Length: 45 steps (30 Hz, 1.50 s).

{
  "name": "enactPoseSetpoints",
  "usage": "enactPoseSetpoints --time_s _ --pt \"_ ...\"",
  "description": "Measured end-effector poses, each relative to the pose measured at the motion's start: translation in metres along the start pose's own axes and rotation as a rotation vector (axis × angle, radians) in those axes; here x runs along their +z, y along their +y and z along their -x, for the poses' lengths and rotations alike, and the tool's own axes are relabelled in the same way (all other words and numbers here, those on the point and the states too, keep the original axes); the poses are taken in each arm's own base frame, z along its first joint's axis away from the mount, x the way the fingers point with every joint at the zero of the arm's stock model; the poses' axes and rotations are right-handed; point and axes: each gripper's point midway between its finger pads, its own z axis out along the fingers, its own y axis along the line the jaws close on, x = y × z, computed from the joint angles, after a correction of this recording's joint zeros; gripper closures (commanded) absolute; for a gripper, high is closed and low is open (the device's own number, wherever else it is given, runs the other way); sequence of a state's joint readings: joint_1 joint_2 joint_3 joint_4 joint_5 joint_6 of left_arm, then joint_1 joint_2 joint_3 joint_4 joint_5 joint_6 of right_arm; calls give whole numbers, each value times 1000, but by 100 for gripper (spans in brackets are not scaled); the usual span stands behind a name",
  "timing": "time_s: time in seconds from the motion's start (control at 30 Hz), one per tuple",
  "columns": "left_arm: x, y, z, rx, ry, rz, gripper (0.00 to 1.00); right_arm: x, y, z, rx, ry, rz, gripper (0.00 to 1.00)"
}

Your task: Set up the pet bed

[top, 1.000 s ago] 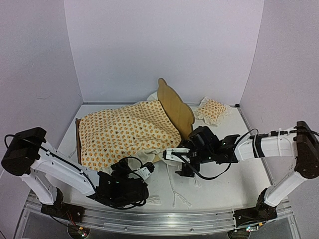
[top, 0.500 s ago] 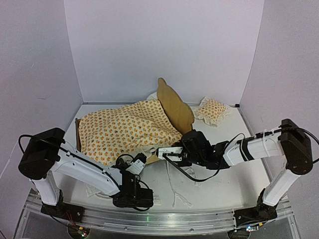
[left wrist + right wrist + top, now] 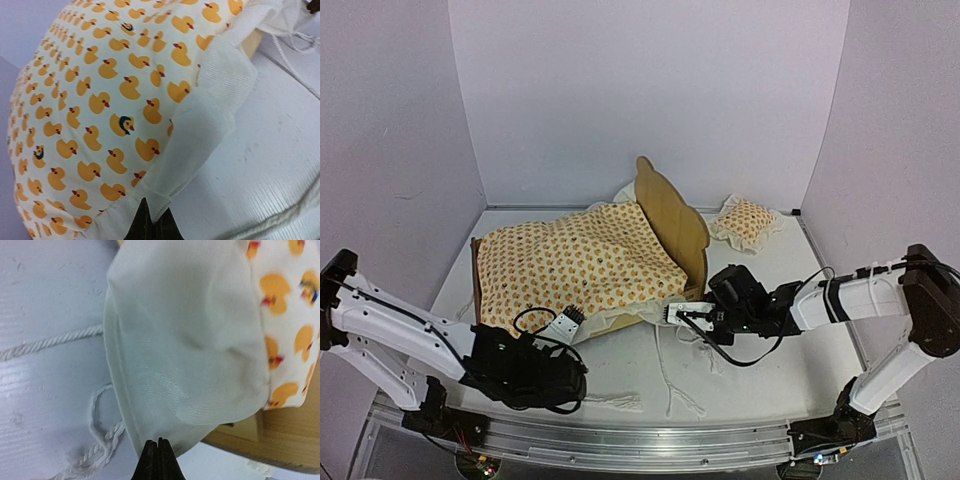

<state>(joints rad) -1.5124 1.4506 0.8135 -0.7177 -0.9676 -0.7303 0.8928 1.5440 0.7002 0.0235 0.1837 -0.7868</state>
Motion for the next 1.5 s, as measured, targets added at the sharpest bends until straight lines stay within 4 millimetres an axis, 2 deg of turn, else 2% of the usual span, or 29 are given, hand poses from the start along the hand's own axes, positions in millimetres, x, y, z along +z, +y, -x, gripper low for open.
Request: enactPoseSetpoints --time_s 0.13,0.3,0.37,0.4,0.57,0.7,0.9,1.07,1.2,1.27,1.4,1.5 --pt "-9 -16 -11 -74 27 -209 100 -4 7 -26 94 50 92 100" --pt "-21 -31 -12 -162 51 -375 100 -14 5 -49 221 103 144 99" --pt "-26 -35 -9 -190 53 -417 100 -19 4 -49 283 111 166 55" --pt "-26 -36 -7 -203 53 -429 100 -22 4 -46 323 115 181 42" --pt "-19 -28 0 -280 64 -421 100 -33 3 -20 601 71 264 23" --pt "-14 -21 7 -326 56 -411 100 -28 9 -7 868 17 279 17" --pt "-14 -24 9 -335 57 -430 100 0 24 -3 997 3 209 22" --pt "-13 -25 11 -342 53 -437 100 19 12 -3 1026 -48 73 27" --pt "-13 -25 11 -345 55 -437 100 34 4 -1 1022 -88 5 49" --pt "-12 -25 10 -348 56 -437 100 39 3 0 1019 -100 -21 69" --pt "-12 -25 9 -349 59 -441 100 40 -4 1 1029 -116 -63 99" --pt "-11 -25 9 -356 64 -443 100 31 -5 -1 1045 -99 -67 100"
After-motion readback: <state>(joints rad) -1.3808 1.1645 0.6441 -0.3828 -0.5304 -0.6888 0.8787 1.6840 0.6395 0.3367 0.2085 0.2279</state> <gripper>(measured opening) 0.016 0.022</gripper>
